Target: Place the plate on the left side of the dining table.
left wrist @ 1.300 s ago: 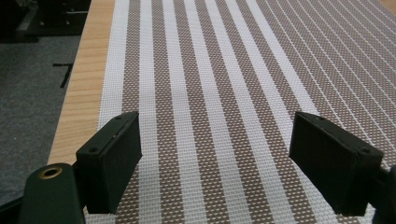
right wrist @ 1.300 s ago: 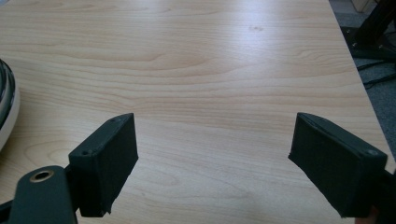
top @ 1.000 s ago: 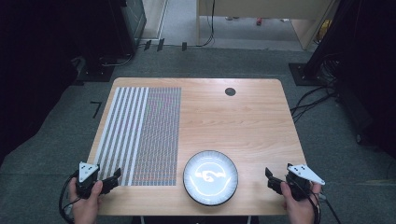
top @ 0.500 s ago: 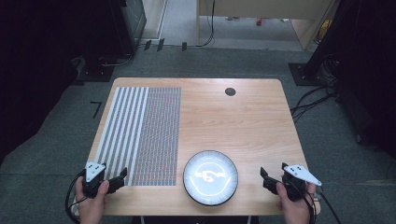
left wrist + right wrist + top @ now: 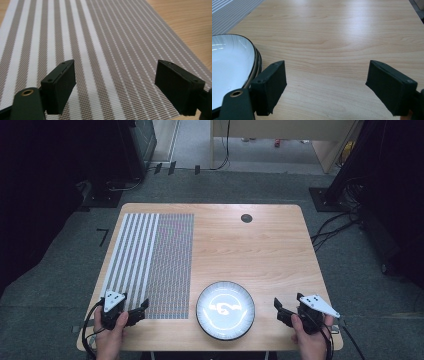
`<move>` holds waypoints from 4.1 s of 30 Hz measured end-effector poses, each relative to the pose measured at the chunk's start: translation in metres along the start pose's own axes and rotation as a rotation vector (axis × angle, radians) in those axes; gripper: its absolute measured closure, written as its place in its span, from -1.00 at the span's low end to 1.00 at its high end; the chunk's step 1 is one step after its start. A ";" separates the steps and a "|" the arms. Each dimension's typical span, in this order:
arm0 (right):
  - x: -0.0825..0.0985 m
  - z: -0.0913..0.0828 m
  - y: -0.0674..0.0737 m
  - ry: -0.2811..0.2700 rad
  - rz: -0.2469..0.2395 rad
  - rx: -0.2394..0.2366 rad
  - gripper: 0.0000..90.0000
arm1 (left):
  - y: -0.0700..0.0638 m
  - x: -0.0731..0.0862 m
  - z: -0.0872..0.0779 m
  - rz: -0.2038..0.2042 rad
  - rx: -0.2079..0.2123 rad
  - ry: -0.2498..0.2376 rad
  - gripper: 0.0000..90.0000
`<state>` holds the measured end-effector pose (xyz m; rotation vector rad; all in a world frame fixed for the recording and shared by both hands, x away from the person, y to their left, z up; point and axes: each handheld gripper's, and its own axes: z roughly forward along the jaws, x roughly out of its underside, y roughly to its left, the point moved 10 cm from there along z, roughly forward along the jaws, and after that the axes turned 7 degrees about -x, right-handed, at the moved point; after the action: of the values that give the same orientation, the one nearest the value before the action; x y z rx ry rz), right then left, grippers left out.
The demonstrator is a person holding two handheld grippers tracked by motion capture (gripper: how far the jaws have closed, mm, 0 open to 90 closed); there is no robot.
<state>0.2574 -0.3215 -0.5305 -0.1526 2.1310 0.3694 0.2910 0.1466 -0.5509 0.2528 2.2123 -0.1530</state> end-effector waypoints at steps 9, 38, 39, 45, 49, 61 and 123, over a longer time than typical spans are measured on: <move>-0.015 0.002 0.010 -0.012 -0.003 -0.027 -0.64 | -0.037 -0.021 -0.001 0.020 0.076 -0.019 -0.62; -0.024 0.028 0.048 0.005 -0.026 -0.096 -0.60 | -0.126 -0.053 0.017 0.052 0.201 -0.033 -0.62; -0.023 0.027 0.048 0.003 -0.030 -0.096 -0.59 | -0.129 -0.051 0.017 0.057 0.206 -0.030 -0.62; -0.014 0.025 0.050 0.000 -0.032 -0.069 -0.56 | -0.139 -0.033 0.017 0.052 0.255 -0.006 -0.62; -0.013 0.023 0.056 -0.014 -0.031 -0.078 -0.54 | -0.147 -0.026 0.016 0.086 0.263 -0.005 -0.62; -0.003 0.029 0.074 0.017 -0.054 -0.150 0.26 | -0.162 -0.018 0.006 0.098 0.321 0.010 -0.29; 0.015 0.031 0.078 0.153 0.369 -0.269 0.94 | -0.174 -0.004 0.008 0.109 0.422 0.078 0.59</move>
<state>0.2547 -0.2376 -0.5430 0.0633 2.2519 0.8864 0.2584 -0.0245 -0.5495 0.6182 2.2183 -0.5591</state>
